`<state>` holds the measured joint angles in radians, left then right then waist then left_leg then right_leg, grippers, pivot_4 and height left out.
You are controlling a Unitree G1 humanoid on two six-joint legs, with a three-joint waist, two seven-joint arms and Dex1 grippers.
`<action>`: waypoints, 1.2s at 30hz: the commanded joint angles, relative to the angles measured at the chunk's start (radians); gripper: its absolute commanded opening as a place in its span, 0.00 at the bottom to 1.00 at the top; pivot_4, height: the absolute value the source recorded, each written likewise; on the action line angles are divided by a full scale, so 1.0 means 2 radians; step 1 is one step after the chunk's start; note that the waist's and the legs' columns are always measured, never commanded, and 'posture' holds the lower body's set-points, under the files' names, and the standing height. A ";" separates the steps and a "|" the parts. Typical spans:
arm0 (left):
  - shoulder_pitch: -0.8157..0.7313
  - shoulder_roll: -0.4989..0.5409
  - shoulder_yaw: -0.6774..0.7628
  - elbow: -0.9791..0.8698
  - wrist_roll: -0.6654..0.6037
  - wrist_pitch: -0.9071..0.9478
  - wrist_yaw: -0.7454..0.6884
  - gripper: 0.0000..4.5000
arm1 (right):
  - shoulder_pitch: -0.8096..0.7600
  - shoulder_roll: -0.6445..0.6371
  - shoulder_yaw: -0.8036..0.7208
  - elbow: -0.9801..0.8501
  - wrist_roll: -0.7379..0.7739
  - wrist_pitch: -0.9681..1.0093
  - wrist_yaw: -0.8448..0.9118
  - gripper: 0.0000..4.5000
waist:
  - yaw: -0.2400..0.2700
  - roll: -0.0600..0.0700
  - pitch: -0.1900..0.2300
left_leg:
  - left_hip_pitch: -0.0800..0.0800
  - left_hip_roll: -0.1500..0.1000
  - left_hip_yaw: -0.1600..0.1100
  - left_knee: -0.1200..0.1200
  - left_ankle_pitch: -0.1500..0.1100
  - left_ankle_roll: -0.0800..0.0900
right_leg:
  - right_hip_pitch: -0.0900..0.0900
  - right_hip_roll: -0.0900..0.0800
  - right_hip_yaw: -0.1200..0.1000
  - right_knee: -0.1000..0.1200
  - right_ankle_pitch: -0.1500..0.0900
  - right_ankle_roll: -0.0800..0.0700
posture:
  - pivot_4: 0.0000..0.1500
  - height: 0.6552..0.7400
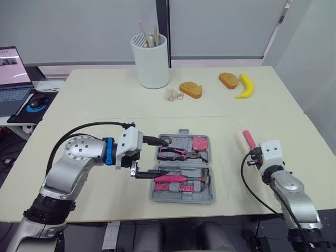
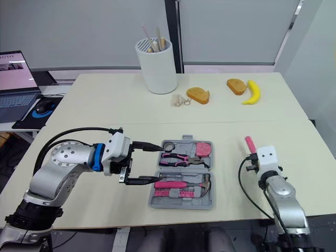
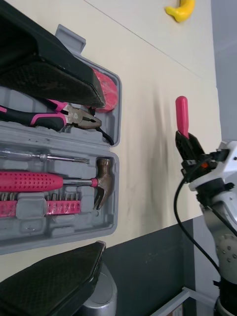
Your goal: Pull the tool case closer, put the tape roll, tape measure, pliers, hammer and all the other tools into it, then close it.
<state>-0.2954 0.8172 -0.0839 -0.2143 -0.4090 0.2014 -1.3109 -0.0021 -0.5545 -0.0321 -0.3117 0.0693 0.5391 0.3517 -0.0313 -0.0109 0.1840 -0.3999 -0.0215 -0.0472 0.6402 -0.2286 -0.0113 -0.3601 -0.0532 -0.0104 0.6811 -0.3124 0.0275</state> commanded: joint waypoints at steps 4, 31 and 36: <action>0.037 0.057 0.018 0.029 0.032 -0.068 -0.046 1.00 | -0.041 -0.189 0.092 -0.194 0.053 0.082 0.219 0.15 | 0.002 -0.001 0.001 | 0.000 0.001 -0.001 0.000 0.000 0.000 | 0.000 0.000 -0.001 0.000 0.000 0.000 | 1.00 1.00; 0.145 0.117 0.037 -0.027 0.055 -0.088 -0.043 1.00 | -0.264 0.013 0.429 -0.089 -0.016 0.215 0.209 0.15 | 0.002 -0.004 0.002 | -0.008 0.000 -0.001 0.002 0.000 0.000 | -0.007 0.000 -0.001 0.001 0.000 0.000 | 1.00 1.00; 0.147 0.116 0.038 -0.031 0.055 -0.083 -0.042 1.00 | -0.258 0.025 0.435 -0.074 -0.022 0.207 0.201 0.15 | 0.002 -0.004 0.002 | -0.008 0.000 -0.002 0.002 0.000 0.000 | -0.007 0.000 -0.001 0.001 0.000 0.000 | 1.00 1.00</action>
<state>-0.0044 1.0359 -0.0330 -0.2441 -0.2891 0.0358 -1.4022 -0.5219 -0.5159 0.8442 -0.4490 0.0282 0.9718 0.7586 -0.0282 -0.0186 0.1876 -0.4149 -0.0217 -0.0501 0.6448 -0.2285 -0.0115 -0.3747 -0.0536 -0.0132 0.6833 -0.3116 0.0279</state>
